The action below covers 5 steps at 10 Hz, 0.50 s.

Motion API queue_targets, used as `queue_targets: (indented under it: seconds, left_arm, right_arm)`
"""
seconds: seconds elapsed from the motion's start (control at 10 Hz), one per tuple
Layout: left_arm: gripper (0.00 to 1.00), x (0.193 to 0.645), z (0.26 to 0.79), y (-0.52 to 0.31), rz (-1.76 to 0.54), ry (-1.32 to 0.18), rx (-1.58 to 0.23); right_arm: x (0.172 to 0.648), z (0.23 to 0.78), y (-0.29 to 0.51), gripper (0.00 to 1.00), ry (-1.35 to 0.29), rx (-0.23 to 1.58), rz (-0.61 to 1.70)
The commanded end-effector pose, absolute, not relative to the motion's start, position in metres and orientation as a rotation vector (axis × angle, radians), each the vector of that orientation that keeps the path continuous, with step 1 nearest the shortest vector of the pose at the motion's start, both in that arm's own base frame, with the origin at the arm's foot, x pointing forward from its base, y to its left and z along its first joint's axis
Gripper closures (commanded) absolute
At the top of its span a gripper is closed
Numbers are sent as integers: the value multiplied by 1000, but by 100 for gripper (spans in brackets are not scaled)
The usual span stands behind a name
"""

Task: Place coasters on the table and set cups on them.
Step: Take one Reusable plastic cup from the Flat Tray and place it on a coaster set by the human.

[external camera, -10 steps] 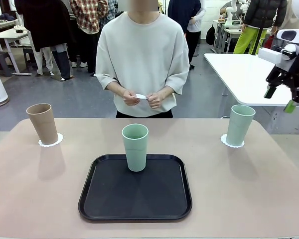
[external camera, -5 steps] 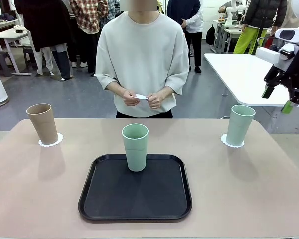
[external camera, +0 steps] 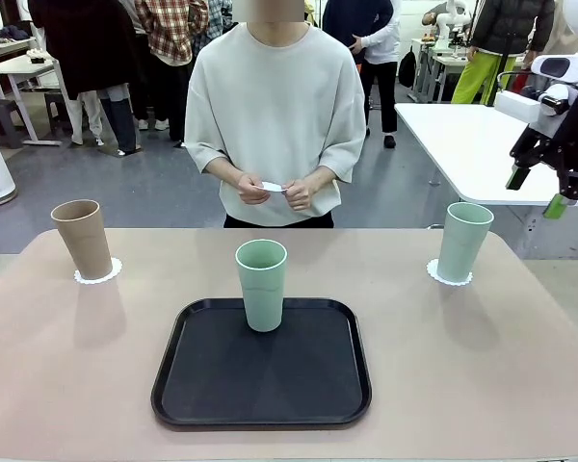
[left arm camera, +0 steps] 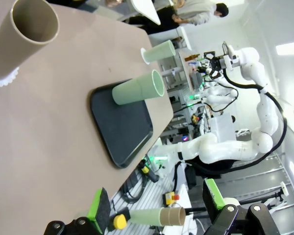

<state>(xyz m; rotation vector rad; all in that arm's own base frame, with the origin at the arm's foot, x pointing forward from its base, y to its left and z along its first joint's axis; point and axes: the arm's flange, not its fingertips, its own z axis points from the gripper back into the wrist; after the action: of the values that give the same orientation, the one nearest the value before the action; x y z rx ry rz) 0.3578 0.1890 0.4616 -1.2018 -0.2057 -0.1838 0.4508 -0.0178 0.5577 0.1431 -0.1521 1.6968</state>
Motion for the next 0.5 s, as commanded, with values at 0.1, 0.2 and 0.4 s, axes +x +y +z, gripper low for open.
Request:
queue_targets:
  seconds: [0.1,0.2,0.4]
  left_arm:
    - [0,356,463,190,-186,-215,-1206]
    - [0,356,463,190,-186,-215,-1206]
    - [0,356,463,190,-186,-215,-1206]
  right_arm:
    - [451,559,-19,0,-145,140,1710]
    - [451,559,-19,0,-145,140,1710]
    - [451,558,-18,0,-152,143,1697]
